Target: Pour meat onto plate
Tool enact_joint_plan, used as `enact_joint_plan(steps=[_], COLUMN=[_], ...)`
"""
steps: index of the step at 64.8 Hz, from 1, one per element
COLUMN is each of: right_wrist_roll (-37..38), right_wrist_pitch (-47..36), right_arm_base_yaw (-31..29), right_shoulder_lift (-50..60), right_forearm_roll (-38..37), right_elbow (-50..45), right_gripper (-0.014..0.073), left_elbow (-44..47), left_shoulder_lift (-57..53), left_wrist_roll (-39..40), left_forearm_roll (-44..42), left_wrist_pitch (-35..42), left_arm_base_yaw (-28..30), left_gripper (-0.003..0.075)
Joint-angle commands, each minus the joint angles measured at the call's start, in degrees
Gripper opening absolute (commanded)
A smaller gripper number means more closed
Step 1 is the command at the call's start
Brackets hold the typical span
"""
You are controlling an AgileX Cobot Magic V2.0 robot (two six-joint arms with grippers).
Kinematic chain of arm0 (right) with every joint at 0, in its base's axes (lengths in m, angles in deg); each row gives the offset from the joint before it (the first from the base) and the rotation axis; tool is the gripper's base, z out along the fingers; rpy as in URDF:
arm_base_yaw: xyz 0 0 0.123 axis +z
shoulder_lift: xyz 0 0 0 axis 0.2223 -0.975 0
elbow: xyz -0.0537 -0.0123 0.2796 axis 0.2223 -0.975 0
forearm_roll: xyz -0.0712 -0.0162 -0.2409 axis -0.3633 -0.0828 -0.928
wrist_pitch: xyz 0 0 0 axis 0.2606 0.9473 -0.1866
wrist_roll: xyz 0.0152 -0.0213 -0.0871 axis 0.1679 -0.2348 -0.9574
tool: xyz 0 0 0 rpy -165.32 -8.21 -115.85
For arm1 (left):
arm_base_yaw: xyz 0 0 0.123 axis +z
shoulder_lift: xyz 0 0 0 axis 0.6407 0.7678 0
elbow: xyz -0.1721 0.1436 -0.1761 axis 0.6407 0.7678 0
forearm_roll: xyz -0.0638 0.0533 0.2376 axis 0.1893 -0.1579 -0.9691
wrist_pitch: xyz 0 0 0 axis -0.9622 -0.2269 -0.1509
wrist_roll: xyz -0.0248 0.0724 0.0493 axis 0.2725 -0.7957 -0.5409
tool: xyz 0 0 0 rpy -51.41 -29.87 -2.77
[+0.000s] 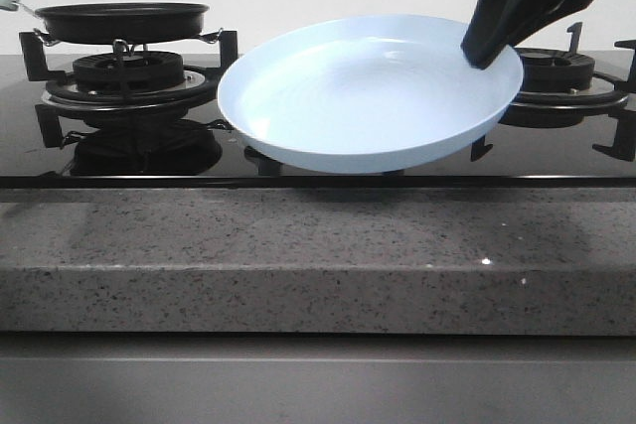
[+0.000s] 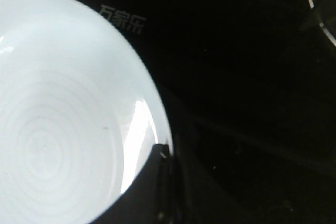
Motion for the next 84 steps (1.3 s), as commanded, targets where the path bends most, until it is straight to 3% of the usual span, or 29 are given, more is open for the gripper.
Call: enact_joint_plan(steps=[1,35,41,45,53,60,72,84], right_wrist_roll=[-0.4,-0.4,-0.4,-0.4,-0.4,-0.4,-0.4,-0.4], right_wrist_pitch=[-3.1,-3.1,-3.1,-3.1,-3.1,-3.1,-3.1,-3.1], right_arm_base_yaw=[0.0,0.0,0.0,0.0,0.0,0.0,0.0,0.0], right_shoulder_lift=[2.5,2.5,2.5,2.5,2.5,2.5,2.5,2.5], right_forearm_roll=[0.9,0.9,0.9,0.9,0.9,0.9,0.9,0.9], right_elbow=[1.5,1.5,1.5,1.5,1.5,1.5,1.5,1.5], right_gripper=[-0.0068,-0.0068,-0.0068,-0.0068,-0.0068,-0.0068,-0.0068,-0.0068], left_elbow=[-2.0,-2.2,-3.7,-5.1,-8.4,-12.8,-19.4,-25.1], left_shoulder_lift=[0.4,1.4,3.3,5.5,10.0,16.1,25.7,33.4], left_wrist_roll=[0.4,0.4,0.4,0.4,0.4,0.4,0.4,-3.0], left_forearm_roll=[0.5,1.2,0.4,0.1,0.1,0.1,0.2,7.8], left_wrist_pitch=[4.4,6.8,6.2,5.7,3.6,-1.0,-1.1,-1.0], left_arm_base_yaw=[-0.4,-0.4,-0.4,-0.4,-0.4,-0.4,-0.2,4.3], left_gripper=[0.0111,0.0135,0.0244,0.0375,0.0501,0.0495,0.0495,0.0496])
